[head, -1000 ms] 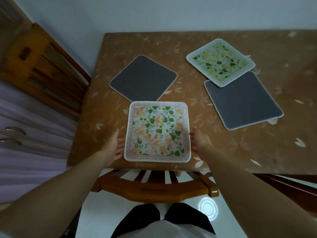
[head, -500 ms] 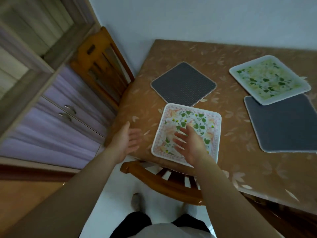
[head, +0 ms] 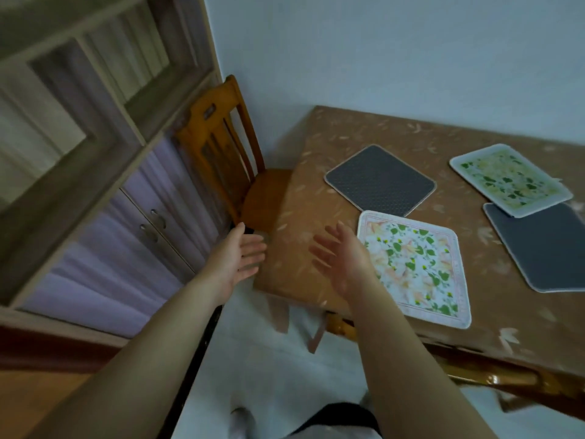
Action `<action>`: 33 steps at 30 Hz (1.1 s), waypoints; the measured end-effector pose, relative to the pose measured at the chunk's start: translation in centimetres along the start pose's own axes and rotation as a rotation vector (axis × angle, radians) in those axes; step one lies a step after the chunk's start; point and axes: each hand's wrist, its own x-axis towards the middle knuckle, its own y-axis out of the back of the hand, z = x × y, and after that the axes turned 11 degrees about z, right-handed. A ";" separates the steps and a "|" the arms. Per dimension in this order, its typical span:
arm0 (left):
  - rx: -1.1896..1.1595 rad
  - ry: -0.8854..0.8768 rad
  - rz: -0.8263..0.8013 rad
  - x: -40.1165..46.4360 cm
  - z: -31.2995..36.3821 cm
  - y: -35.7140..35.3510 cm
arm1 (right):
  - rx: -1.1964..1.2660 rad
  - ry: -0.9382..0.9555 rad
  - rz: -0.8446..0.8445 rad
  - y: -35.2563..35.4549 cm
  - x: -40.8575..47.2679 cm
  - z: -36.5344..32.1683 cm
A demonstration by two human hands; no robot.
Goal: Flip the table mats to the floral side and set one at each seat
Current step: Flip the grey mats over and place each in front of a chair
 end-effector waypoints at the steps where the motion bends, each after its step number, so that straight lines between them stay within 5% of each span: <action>1: 0.002 -0.002 0.003 0.5 0.4 1.3 | 0.016 0.004 0.007 -1.2 -0.5 0.6; 13: 0.059 0.038 -0.156 5.4 3.6 3.8 | 0.153 0.052 0.186 -6.9 -1.2 0.0; 24: 0.314 -0.013 -0.218 14.1 11.8 -6.3 | 0.389 0.003 0.254 -8.5 10.2 -6.0; 33: 0.537 -0.081 -0.417 17.6 16.5 -19.5 | 0.617 0.017 0.380 -5.4 15.4 -10.2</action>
